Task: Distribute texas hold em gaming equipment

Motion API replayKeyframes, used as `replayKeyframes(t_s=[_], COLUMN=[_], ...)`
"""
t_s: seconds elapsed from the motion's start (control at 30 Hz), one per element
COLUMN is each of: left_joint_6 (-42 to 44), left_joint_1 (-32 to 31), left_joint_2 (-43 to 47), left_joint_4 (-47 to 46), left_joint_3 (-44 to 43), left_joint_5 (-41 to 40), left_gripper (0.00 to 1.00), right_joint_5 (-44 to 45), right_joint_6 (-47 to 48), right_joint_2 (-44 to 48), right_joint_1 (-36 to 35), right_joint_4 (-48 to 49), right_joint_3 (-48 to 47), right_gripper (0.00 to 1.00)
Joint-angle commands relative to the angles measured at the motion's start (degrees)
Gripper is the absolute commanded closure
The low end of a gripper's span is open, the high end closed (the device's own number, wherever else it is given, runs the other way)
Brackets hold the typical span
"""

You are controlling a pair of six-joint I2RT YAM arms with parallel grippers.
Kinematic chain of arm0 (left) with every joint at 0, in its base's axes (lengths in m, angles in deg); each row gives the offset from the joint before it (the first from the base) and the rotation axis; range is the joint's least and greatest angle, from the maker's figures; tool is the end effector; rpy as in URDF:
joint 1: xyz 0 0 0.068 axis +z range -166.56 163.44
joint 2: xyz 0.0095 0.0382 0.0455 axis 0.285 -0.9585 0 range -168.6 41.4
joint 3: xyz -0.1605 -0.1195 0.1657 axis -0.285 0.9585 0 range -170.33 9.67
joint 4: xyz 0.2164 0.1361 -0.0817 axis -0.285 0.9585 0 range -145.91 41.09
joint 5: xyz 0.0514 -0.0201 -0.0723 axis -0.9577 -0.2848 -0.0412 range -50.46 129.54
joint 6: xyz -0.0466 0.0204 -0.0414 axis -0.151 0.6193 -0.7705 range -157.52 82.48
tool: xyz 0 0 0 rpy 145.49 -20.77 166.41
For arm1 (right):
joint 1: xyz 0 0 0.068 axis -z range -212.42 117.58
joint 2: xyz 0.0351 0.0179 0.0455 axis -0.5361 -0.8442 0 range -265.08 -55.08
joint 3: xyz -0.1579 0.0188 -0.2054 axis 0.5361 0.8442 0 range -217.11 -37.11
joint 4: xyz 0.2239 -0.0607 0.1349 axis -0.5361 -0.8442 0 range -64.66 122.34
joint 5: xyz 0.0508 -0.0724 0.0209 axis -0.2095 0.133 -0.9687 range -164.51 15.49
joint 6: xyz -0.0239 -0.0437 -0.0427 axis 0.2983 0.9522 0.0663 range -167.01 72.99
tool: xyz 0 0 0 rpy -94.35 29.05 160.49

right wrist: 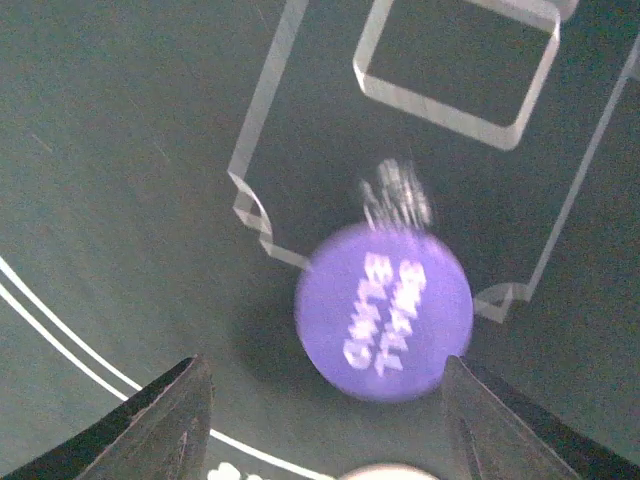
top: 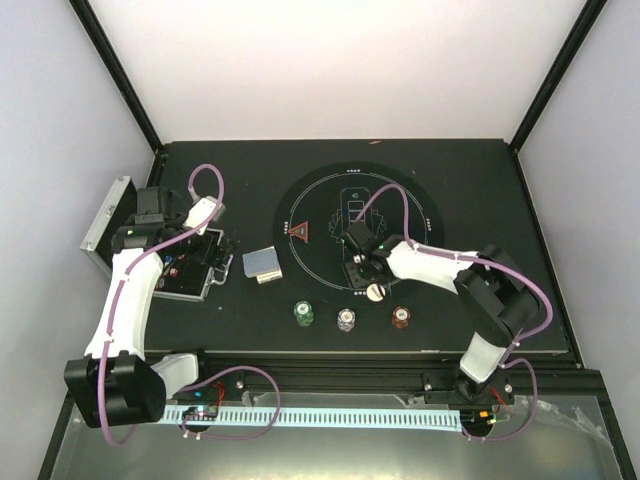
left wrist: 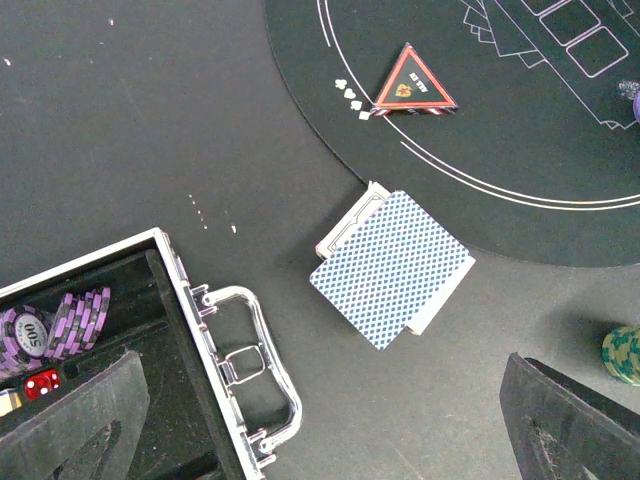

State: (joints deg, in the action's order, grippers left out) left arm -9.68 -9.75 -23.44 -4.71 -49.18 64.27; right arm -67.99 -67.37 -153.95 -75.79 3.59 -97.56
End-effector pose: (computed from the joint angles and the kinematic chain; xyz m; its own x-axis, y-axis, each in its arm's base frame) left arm 0.2372 0.0066 0.2720 -0.6831 0.3455 -0.6434 0.4934 0.8679 -0.0578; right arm 0.2527 0.2307 0.1358 -0.8543 -0.3317 -0.4002 -0.3766 0.9257 0.0368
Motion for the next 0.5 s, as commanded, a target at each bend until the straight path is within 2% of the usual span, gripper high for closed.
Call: replayKeyframes(t_s=[0.0,0.2,0.37,0.47], left_joint_6=[0.1,0.7,0.6,0.7], left_joint_1=[0.6,0.7,0.7,0.8], left_joint_2=[1.6,2.4,2.6,2.4], left_joint_4=[1.7,1.9,2.0,2.1], left_joint_3=[-1.9,-1.8,-1.8,-2.2], left_joint_5=[0.8,1.1,1.4,1.6], left_gripper=[0.01,0.01,0.01,0.01], right_joint_5=[0.8,0.0,0.2,0.0], right_joint_6=[-2.8,-2.7,-2.2,-2.3], right_joint_2=[4.0,3.2,0.1,-0.5], right_joint_1=[0.0,0.0,0.7,1.6], right_joint_4=[2.5,3.2,3.4,3.7], right_joint_3=[5.3,6.0,5.0,5.5], right_gripper=[0.36,0.4,0.5,0.51])
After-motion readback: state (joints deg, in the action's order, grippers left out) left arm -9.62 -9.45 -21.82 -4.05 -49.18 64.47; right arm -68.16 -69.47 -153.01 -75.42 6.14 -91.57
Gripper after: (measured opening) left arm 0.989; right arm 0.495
